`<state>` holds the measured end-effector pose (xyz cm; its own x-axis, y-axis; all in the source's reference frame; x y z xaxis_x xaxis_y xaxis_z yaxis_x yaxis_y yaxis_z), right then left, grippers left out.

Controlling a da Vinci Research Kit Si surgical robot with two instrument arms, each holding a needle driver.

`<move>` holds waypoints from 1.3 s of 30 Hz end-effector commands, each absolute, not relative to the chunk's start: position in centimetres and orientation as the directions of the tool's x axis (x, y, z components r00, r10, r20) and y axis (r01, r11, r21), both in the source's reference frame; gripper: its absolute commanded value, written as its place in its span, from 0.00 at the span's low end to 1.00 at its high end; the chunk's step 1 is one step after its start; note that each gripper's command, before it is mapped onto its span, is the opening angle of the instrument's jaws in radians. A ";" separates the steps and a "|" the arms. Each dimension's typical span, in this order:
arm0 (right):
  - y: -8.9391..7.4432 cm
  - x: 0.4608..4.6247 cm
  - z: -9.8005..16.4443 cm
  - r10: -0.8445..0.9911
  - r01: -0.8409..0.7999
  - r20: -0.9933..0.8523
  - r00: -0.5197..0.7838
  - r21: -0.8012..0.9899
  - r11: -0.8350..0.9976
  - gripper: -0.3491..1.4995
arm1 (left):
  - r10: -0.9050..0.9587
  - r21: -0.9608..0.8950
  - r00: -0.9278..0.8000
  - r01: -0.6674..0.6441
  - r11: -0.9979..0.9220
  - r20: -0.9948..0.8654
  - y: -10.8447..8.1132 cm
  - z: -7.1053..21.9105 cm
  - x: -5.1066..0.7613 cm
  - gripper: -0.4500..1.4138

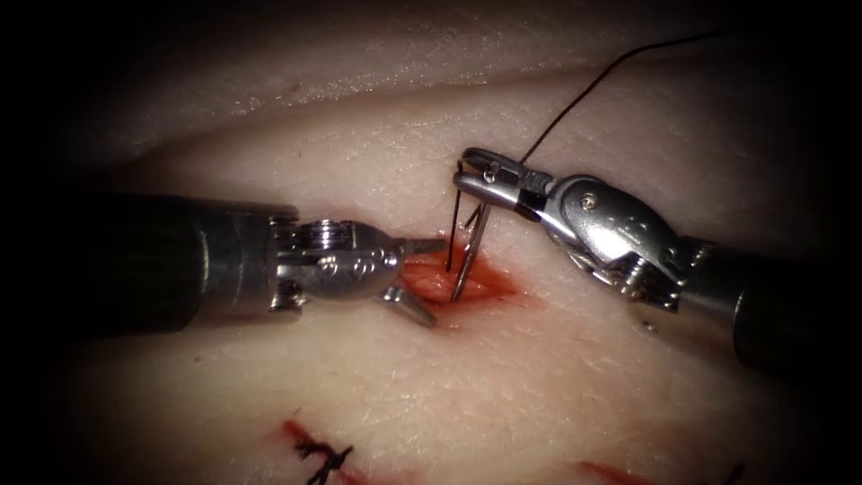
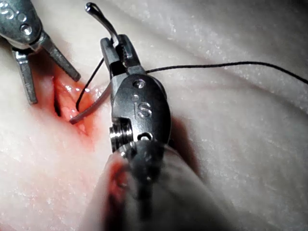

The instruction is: Wound Closure

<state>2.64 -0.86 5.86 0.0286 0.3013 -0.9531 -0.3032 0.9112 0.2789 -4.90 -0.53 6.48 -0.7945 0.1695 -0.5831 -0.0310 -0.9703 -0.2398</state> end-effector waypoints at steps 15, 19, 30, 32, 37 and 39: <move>-0.8 2.72 5.9 0.360 -0.304 -0.933 0.017 0.338 0.891 0.00 | 0.217 -0.215 -0.769 -0.106 -0.971 -0.602 -1.0 6.3 -4.95 0.40; -0.7 2.72 5.9 0.386 -0.306 -0.922 0.007 0.366 0.879 0.00 | 0.215 -0.219 -0.765 -0.098 -0.971 -0.607 -1.1 6.3 -5.00 0.39; -0.7 2.70 5.9 0.493 -0.292 -0.870 0.000 0.472 0.832 0.00 | 0.226 -0.236 -0.756 -0.097 -0.967 -0.614 -1.4 6.5 -5.04 0.38; -0.7 2.70 5.9 0.509 -0.291 -0.861 -0.001 0.487 0.823 0.00 | 0.225 -0.236 -0.756 -0.096 -0.967 -0.614 -1.4 6.5 -5.03 0.38; -0.7 2.70 6.0 0.562 -0.286 -0.827 -0.018 0.543 0.790 0.00 | 0.234 -0.242 -0.754 -0.101 -0.965 -0.614 -1.4 6.5 -5.03 0.38; -0.7 2.70 6.0 0.571 -0.286 -0.821 -0.021 0.552 0.783 0.00 | 0.239 -0.245 -0.754 -0.106 -0.964 -0.612 -1.4 6.5 -5.04 0.38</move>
<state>2.61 -0.71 5.94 -0.0193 0.5739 -0.8187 -0.2870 0.7812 0.5544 -4.96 -1.47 6.46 -0.7545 0.2385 -0.6114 -0.1054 -0.9636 -0.2458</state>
